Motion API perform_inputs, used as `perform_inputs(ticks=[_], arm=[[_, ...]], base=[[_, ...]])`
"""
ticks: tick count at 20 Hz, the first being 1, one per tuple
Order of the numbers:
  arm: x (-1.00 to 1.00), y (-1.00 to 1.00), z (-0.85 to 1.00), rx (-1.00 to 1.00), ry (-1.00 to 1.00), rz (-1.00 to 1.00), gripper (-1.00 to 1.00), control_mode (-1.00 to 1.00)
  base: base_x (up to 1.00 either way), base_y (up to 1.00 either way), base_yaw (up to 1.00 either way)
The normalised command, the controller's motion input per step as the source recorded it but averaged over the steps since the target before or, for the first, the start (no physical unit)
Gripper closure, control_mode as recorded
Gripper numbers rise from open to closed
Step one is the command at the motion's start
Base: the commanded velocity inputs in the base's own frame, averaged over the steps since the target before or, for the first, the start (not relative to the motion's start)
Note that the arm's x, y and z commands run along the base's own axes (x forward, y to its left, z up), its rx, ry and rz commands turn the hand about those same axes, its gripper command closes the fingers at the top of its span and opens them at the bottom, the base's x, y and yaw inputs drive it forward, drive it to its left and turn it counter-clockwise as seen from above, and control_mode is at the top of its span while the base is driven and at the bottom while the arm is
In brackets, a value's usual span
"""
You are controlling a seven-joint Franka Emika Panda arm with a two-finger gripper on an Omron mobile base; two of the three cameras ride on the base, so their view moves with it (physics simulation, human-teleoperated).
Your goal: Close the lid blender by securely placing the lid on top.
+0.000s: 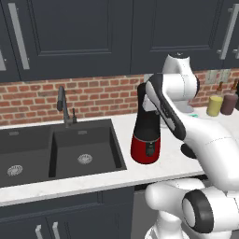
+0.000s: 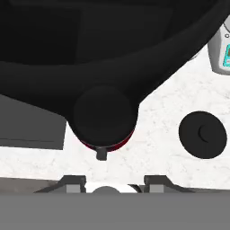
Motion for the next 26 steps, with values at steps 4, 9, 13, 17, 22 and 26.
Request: perform_inputs(ticks=[4, 9, 13, 17, 22, 26], arm=[[-0.56, -0.09, -0.06, 0.00, 0.00, -0.05, -1.00, -1.00], [-1.00, -0.64, -0.10, 0.05, 0.00, -0.32, -1.00, -1.00], [-0.97, -0.94, -0.11, 0.08, 0.02, -0.40, -1.00, -1.00], [-0.48, -1.00, -0.20, 0.21, 0.22, -0.40, -1.00, -1.00], [0.11, -1.00, -0.32, 0.14, 0.35, -0.33, -1.00, -1.00], [0.69, -0.93, -0.34, 0.16, 0.31, -0.20, -1.00, -1.00]], base=[[0.00, 0.00, 0.00], [0.00, 0.00, 0.00], [0.00, 0.00, 0.00], [0.00, 0.00, 0.00], [0.00, 0.00, 0.00], [0.00, 0.00, 0.00]])
